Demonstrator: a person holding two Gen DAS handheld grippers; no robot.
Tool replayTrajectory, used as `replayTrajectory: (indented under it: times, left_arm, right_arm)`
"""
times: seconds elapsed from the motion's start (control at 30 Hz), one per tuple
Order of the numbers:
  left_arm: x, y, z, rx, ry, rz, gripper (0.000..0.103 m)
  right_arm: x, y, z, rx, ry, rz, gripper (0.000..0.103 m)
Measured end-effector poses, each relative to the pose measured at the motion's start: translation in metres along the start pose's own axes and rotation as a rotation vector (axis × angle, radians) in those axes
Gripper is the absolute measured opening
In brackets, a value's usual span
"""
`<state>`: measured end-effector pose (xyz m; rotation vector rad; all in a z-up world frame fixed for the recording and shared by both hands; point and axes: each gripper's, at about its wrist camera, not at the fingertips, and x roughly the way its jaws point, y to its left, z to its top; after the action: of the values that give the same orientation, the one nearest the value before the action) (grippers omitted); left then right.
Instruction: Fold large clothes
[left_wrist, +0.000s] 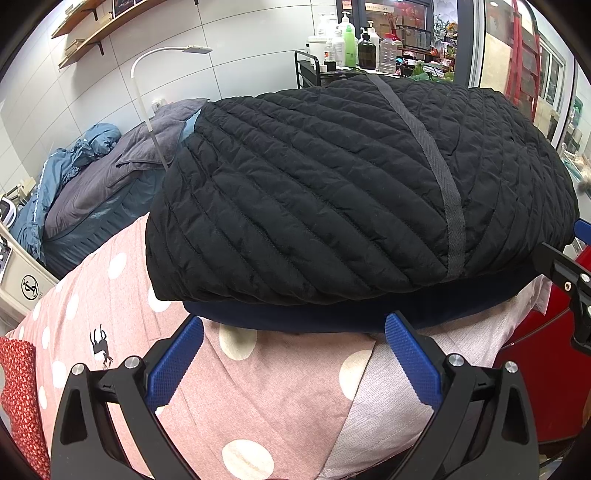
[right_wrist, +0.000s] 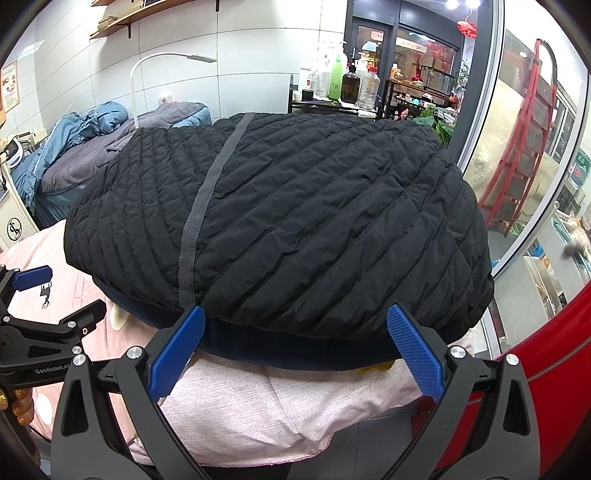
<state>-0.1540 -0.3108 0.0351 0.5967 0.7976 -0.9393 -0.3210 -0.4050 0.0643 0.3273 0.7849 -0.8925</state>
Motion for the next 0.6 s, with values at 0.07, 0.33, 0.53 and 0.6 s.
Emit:
replayTrajectory:
  times: [0.07,0.33,0.53,0.6]
  left_arm:
    - [0.0003,-0.0001,0.0001,0.000,0.000,-0.001,0.097]
    - [0.0000,-0.0012,0.0002,0.003,0.001,0.003,0.097]
    - [-0.0041,-0.0014,-0.0024,-0.001,-0.036,-0.013,0.097]
    - [-0.0071,-0.0020,-0.0036,0.004,-0.060,0.004,0.097]
  right_arm:
    - [-0.0002,0.0008,0.0000,-0.001,0.001,0.000,0.097]
    - [-0.0006,0.0012,-0.0005,-0.001,0.002,-0.001,0.097]
    - [0.0016,0.0027,-0.0004,-0.002,0.005,0.001,0.097]
    - [0.0015,0.0024,-0.0005,-0.002,0.005,0.000,0.097]
